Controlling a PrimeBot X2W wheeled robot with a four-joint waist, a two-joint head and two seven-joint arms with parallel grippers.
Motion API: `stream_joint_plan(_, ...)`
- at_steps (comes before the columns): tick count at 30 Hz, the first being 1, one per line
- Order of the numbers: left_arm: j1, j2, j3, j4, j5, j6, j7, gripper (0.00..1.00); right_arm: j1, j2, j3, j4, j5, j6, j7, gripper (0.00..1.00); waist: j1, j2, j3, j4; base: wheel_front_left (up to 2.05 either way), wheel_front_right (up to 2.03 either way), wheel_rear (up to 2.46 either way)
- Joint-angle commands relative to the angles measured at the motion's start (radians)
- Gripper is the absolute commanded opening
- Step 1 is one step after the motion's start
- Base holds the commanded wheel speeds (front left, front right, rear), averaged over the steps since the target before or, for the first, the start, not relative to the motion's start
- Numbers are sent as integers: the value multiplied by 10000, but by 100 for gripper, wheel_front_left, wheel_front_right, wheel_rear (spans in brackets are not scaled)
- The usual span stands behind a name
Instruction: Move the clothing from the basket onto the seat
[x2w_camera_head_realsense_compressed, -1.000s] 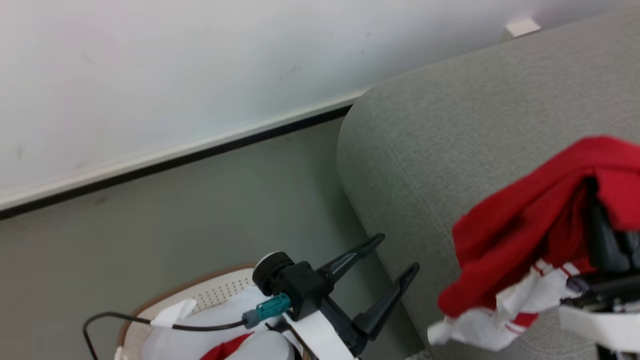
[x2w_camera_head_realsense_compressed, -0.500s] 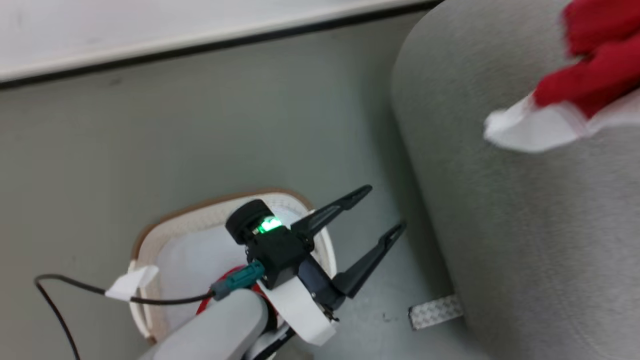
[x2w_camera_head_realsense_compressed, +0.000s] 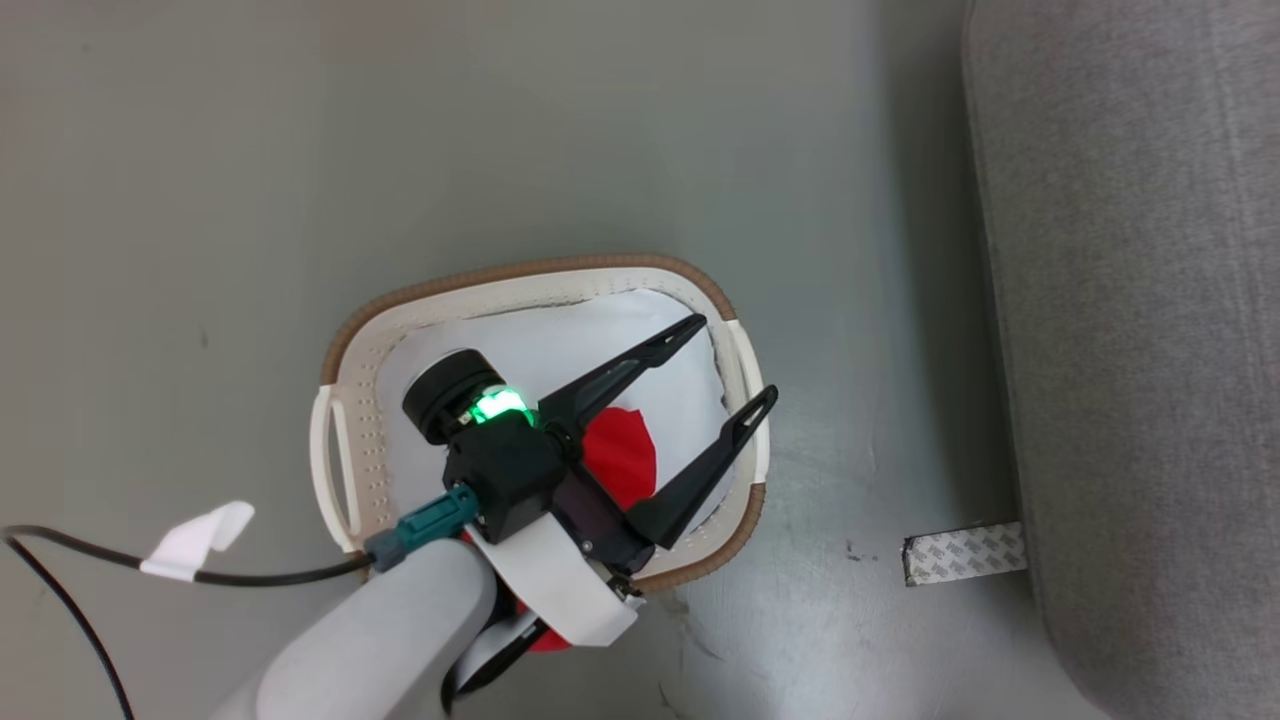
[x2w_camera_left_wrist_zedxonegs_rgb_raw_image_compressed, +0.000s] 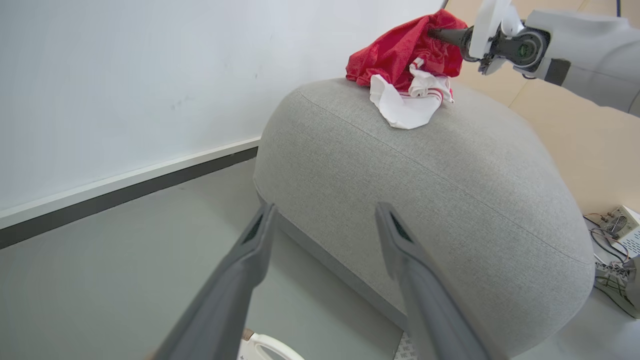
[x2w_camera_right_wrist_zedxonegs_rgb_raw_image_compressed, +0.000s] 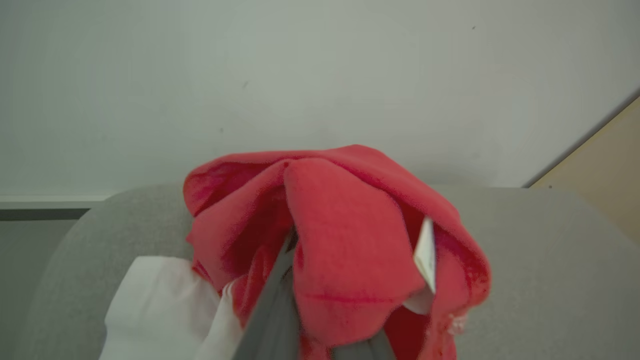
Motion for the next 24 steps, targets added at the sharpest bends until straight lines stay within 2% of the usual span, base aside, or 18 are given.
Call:
stream_joint_plan(1, -109, 81, 44, -40, 3, 0, -8, 100, -140, 22, -60, 402, -181, -25, 155, 0, -4, 0, 157, 127, 0, 0, 0)
stream_joint_plan(5, -122, 128, 108, -39, -25, 0, -8, 100, -188, 267, -109, 1781, -279, -25, 751, 0, -4, 0, 149, 116, 0, 0, 0)
stream_joint_plan(6, -104, 134, 132, -22, -34, 0, -8, 100, -179, 328, -95, 2014, -300, -25, 833, 5, -4, 0, 121, 102, 0, 0, 0)
stream_joint_plan(7, -65, 139, 157, 0, -46, 0, -8, 100, -171, 407, -48, 2208, -324, -25, 866, 15, -4, 0, 74, 79, 0, 0, 0)
stream_joint_plan(9, 35, 145, 211, 47, -77, 0, -8, 100, -182, 442, -3, 2449, -381, -25, 771, 44, -4, 0, -47, 22, 0, 0, 0)
stream_joint_plan(10, 86, 145, 237, 76, -95, 0, -8, 100, -178, 421, 12, 2520, -440, -25, 683, 100, -4, 0, -134, -12, 0, 0, 0)
stream_joint_plan(13, 202, 35, 279, 170, -127, 0, -8, 100, -73, 417, 198, 2728, -543, -25, 563, 100, -4, 0, -507, -87, 0, 0, 0)
stream_joint_plan(17, 518, -186, 515, 453, -224, 0, -8, 100, 372, 303, 918, 3021, -402, -25, 964, 100, -4, 0, -1387, -160, 0, 0, 0)
stream_joint_plan(24, 1494, -590, 1739, 1015, -418, 0, -8, 100, 1641, -290, 2351, 2066, 639, -25, 376, 100, -4, 0, -3323, -85, 0, 0, 0)
